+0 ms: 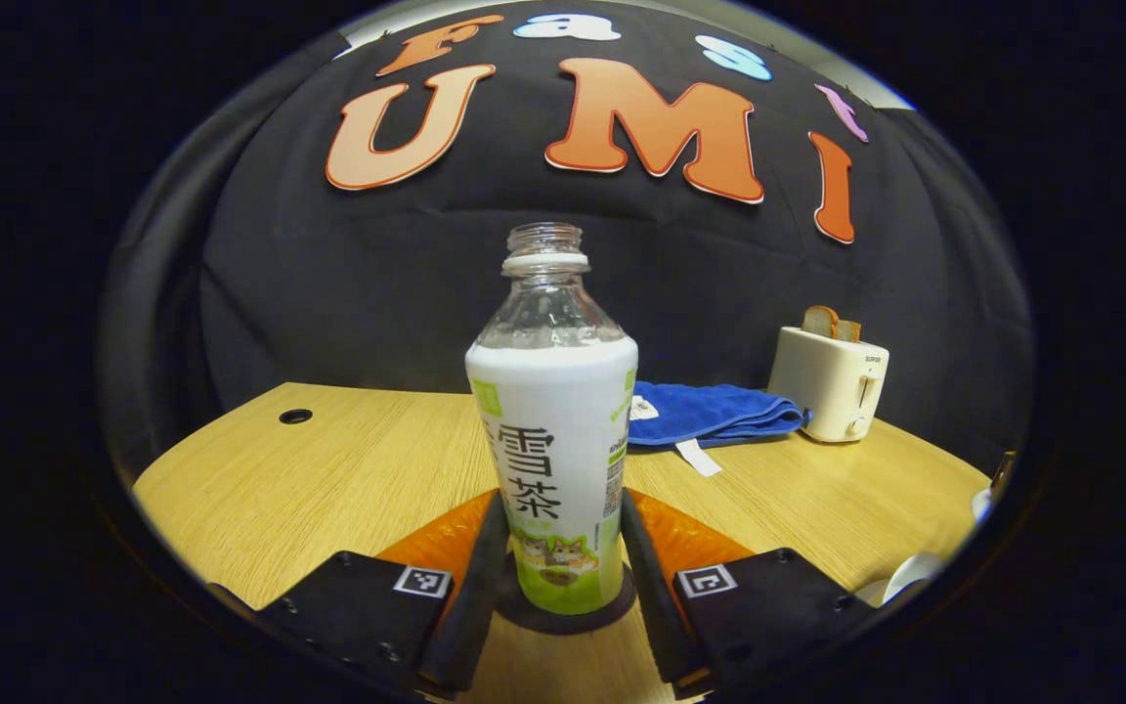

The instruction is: Open the teacup lid with one hand, grasp the water bottle and pour water into the teacup with the other hand; after pouring, place the water bottle on the coaster and then close the teacup lid.

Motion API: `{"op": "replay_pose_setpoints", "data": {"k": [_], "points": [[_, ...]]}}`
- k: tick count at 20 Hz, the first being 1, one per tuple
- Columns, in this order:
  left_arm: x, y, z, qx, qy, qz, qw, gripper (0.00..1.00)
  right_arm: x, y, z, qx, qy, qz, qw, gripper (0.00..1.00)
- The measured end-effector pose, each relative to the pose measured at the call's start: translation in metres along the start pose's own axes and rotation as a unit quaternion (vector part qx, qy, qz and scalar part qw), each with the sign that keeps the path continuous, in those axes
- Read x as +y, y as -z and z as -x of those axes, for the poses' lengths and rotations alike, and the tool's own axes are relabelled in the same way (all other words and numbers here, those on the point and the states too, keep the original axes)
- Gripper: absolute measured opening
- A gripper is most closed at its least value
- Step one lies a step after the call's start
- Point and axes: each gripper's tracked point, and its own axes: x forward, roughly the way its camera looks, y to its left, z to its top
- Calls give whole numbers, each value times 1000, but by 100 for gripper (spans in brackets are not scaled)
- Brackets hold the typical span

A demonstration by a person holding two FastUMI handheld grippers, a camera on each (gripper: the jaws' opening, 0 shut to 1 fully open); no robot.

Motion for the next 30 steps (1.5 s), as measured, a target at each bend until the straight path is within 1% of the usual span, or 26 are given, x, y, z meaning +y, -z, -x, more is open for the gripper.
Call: {"op": "replay_pose_setpoints", "data": {"k": [1, 2, 3, 4, 5, 7, 9, 11, 12, 13, 19, 20, 21, 24, 25, 26, 27, 29, 30], "points": [[-1, -1, 2, 2, 2, 3, 1000, 70, 1, 0, -1, 0, 0, 1, 1000, 20], [0, 0, 1, 5, 0, 5, 1000, 73, 2, 2, -2, 3, 1, 3, 1000, 20], [-2, 3, 1, 10, 1, 2, 1000, 74, 4, 3, -4, 4, 2, 4, 1000, 20], [0, 2, 4, 11, -5, -1, 1000, 75, 7, 4, -4, 6, -1, 5, 1000, 20], [2, 1, 3, 11, -10, -3, 1000, 79, 9, 6, -5, 7, -3, 6, 1000, 20], [2, -3, 5, 9, -13, -5, 1000, 91, 14, 9, -7, 7, -8, 10, 1000, 20], [5, -2, 10, 11, -18, -5, 1000, 99, 18, 14, -10, 9, -12, 11, 1000, 20], [5, -3, 14, 8, -18, -2, 1000, 98, 20, 25, -15, 21, -12, -1, 1000, 20], [5, -1, 14, 12, -17, 0, 1000, 96, 21, 30, -16, 26, -13, -5, 1000, 20], [5, 1, 16, 13, -17, 3, 1000, 99, 23, 32, -17, 29, -13, -6, 999, 20], [4, -5, 32, 2, -15, -9, 1000, 98, 26, 46, -22, 41, -7, 12, 999, 20], [3, -6, 35, -1, -13, -6, 1000, 96, 27, 46, -21, 40, -6, 17, 999, 20], [1, -6, 41, -1, -11, -1, 1000, 98, 28, 46, -21, 37, -8, 21, 999, 20], [-2, -15, 58, -19, -11, -5, 1000, 99, 31, 50, -25, 33, -8, 23, 999, 20], [-2, -16, 62, -24, -14, -11, 1000, 96, 33, 51, -25, 35, -11, 25, 999, 20], [-2, -19, 66, -28, -15, -17, 999, 98, 33, 52, -25, 32, -9, 28, 999, 20], [-2, -22, 70, -33, -15, -19, 999, 96, 32, 52, -25, 30, -4, 32, 999, 20], [-4, -30, 81, -42, -14, -17, 999, 98, 33, 54, -26, 31, 1, 44, 999, 20], [-3, -32, 86, -46, -14, -16, 999, 98, 33, 54, -26, 30, 3, 51, 998, 22]]}}
